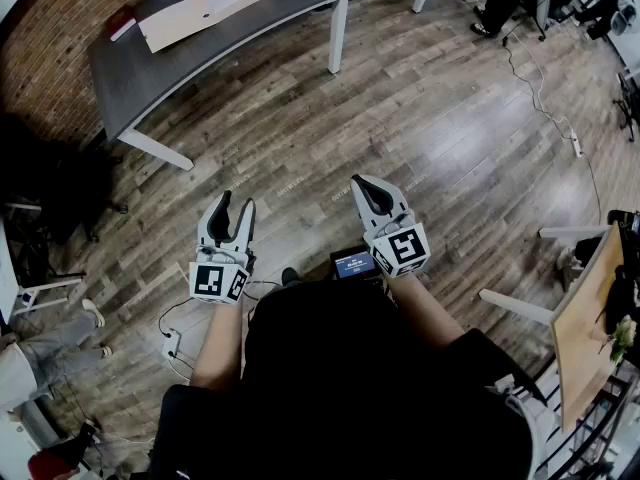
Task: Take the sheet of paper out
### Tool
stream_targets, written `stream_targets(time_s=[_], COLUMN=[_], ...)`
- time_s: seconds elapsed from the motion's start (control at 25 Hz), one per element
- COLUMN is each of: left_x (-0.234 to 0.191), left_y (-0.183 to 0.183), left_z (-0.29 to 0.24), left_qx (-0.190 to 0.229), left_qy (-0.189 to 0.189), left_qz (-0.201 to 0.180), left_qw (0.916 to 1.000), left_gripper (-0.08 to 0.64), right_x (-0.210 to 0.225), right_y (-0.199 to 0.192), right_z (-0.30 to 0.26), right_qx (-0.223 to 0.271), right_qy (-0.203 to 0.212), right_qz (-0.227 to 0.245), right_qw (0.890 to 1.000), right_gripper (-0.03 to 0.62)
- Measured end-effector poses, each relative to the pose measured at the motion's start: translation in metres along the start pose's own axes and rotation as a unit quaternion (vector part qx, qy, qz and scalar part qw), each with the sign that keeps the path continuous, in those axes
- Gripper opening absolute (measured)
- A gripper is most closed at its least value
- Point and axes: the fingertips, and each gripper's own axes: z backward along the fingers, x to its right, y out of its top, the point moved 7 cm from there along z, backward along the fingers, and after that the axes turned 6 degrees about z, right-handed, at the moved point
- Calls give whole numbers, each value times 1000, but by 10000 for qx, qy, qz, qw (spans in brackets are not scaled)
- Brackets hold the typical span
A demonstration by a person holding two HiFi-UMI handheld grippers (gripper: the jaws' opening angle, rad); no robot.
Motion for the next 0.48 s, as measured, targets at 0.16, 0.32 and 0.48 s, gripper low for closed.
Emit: stream_targets(time_s=[0.16, 0.32, 0.48], left_x=[-29, -41, -43], left_y=[-5, -12, -16], left_z=[27, 41, 44], left_qx=[-26, -101, -100], left_qy=[95, 161, 134], left_qz=[66, 229, 382], left_qw=[9999, 9996, 9991], left_gripper=[164, 164, 163], right_x=[-26, -38, -39], right_y=[-6, -1, 1], right_z=[-14, -17, -15], right_qx=[-139, -98, -84], right_qy=[-176, -167, -191], right_qz=[-212, -215, -177], right_qw=[9995, 9996, 9996], right_gripper=[3, 3, 3])
